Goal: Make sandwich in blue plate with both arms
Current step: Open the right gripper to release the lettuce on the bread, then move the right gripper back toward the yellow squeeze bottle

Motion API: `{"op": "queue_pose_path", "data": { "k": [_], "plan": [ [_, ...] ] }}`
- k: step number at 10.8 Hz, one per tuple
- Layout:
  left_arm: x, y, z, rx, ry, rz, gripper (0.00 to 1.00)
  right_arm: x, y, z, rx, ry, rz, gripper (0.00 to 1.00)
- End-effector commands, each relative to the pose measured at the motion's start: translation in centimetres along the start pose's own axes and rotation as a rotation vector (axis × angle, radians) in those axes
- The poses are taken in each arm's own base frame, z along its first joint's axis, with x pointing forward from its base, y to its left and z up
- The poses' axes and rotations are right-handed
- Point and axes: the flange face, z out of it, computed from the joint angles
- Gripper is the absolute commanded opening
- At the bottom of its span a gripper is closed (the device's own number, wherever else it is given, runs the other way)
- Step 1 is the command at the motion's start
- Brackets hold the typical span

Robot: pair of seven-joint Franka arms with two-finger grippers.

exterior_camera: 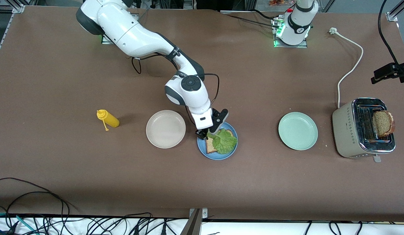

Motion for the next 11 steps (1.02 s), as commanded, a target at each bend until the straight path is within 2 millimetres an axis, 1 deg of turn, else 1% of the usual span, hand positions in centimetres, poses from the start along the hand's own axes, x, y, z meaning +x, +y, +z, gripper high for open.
{"op": "queue_pose_path", "data": {
  "k": [1, 3, 5, 6, 8, 9, 10, 11],
  "plan": [
    [0.1, -0.1, -0.5, -0.003, -0.005, -0.003, 1.0, 0.7, 4.7, -6.2, -0.014, -0.06, 0.061, 1.0],
    [0.0, -0.2, -0.5, -0.003, -0.005, -0.004, 1.0, -0.4, 8.2, -11.0, -0.007, -0.126, 0.115, 1.0],
    [0.0, -0.1, -0.5, -0.003, -0.006, -0.004, 1.0, -2.8, 11.4, -15.4, 0.01, -0.173, 0.141, 1.0],
    [0.0, 0.0, -0.4, -0.004, -0.013, -0.003, 1.0, -3.8, 12.8, -18.4, 0.032, -0.214, 0.169, 1.0],
    [0.0, -0.1, -0.4, -0.004, -0.014, -0.004, 1.0, -6.5, 15.7, -23.8, 0.02, -0.346, 0.228, 1.0],
    [-0.1, -0.2, -0.3, -0.005, -0.017, -0.006, 1.0, -8.1, 17.3, -25.9, 0.009, -0.391, 0.255, 1.0],
    [-0.2, 0.0, -0.3, -0.005, -0.025, -0.003, 1.0, -9.5, 18.5, -27.8, -0.002, -0.426, 0.283, 1.0],
    [-0.1, 0.3, -0.3, -0.005, -0.025, 0.0, 1.0, -11.4, 19.9, -29.0, -0.012, -0.469, 0.318, 1.0]
  ]
}}
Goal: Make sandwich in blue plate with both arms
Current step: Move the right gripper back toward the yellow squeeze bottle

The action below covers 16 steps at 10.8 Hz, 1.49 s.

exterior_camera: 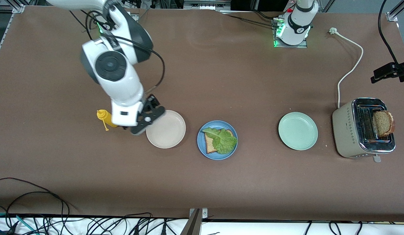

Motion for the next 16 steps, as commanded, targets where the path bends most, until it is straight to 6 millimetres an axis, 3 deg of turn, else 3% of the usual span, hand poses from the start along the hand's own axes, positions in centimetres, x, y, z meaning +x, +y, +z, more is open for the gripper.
{"op": "queue_pose_path", "data": {
  "k": [1, 3, 6, 7, 9, 16],
  "plan": [
    [-0.1, 0.4, -0.5, -0.003, -0.011, 0.003, 1.0, -6.1, 5.1, -1.3, -0.006, -0.117, 0.093, 1.0],
    [-0.1, 0.4, -0.5, -0.005, -0.011, 0.003, 1.0, -10.1, 9.7, -0.5, -0.013, -0.163, 0.181, 1.0],
    [-0.1, 0.4, -0.5, -0.003, -0.012, 0.003, 1.0, -15.2, 10.1, 1.0, -0.048, -0.086, 0.233, 1.0],
    [-0.1, 0.4, -0.5, -0.005, -0.012, 0.003, 1.0, -16.9, 10.0, 2.6, -0.061, -0.036, 0.21, 1.0],
    [-0.1, 0.6, -0.5, -0.004, -0.012, 0.006, 1.0, -20.0, 11.8, 6.1, 0.002, 0.052, 0.177, 1.0],
    [-0.2, 1.5, -0.5, -0.004, -0.025, 0.021, 1.0, -26.1, 19.3, 12.5, 0.284, 0.379, -0.17, 1.0]
  ]
}}
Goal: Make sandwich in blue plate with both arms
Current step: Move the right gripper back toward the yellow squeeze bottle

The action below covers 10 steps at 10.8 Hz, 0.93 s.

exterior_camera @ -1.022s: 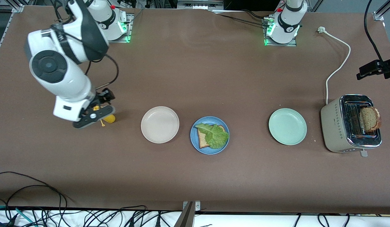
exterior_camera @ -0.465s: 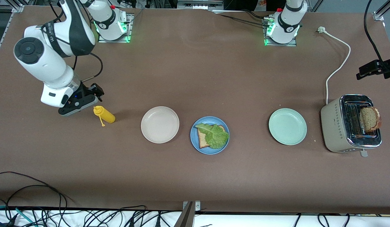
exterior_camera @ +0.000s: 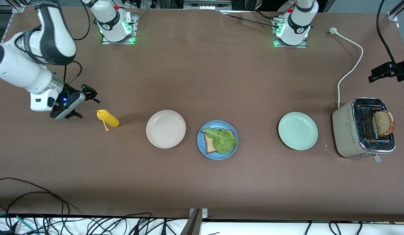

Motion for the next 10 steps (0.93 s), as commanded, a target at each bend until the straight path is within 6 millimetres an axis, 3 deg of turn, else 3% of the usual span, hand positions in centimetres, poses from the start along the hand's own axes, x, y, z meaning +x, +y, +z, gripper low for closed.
{"op": "queue_pose_path", "data": {
  "k": [1, 7, 10],
  "plan": [
    [-0.1, 1.0, -1.3, -0.003, -0.002, 0.012, 1.0, -3.5, 2.9, 1.7, 0.091, 0.133, -0.16, 1.0],
    [-0.1, 0.6, -1.3, -0.003, 0.0, 0.01, 1.0, -11.0, 6.9, 6.1, 0.324, 0.42, -0.276, 1.0],
    [-0.1, 0.7, -1.3, -0.003, 0.0, 0.012, 1.0, -13.5, 8.5, 7.8, 0.368, 0.533, -0.32, 1.0]
  ]
}}
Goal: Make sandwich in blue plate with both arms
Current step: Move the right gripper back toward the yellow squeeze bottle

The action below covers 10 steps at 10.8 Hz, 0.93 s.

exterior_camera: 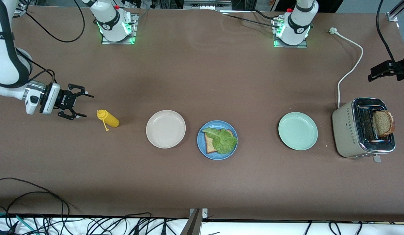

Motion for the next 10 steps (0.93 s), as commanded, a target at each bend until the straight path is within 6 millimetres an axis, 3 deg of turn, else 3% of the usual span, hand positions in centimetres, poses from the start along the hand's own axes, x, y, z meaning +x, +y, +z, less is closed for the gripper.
{"op": "queue_pose_path", "data": {
  "k": [1, 4, 7, 10],
  "plan": [
    [0.0, 0.0, -0.7, -0.005, -0.003, 0.001, 1.0, -3.0, 1.5, 0.6, 0.033, 0.13, -0.068, 1.0],
    [0.0, 0.0, -0.7, -0.005, -0.003, 0.001, 1.0, -5.7, 3.3, 3.3, 0.078, 0.284, -0.128, 1.0],
    [0.0, -0.1, -0.6, -0.005, -0.005, -0.001, 1.0, -8.0, 5.0, 4.2, 0.114, 0.33, -0.149, 1.0],
    [0.0, -0.1, -0.6, -0.005, -0.005, -0.001, 1.0, -9.2, 6.4, 6.2, 0.119, 0.376, -0.181, 1.0]
  ]
}}
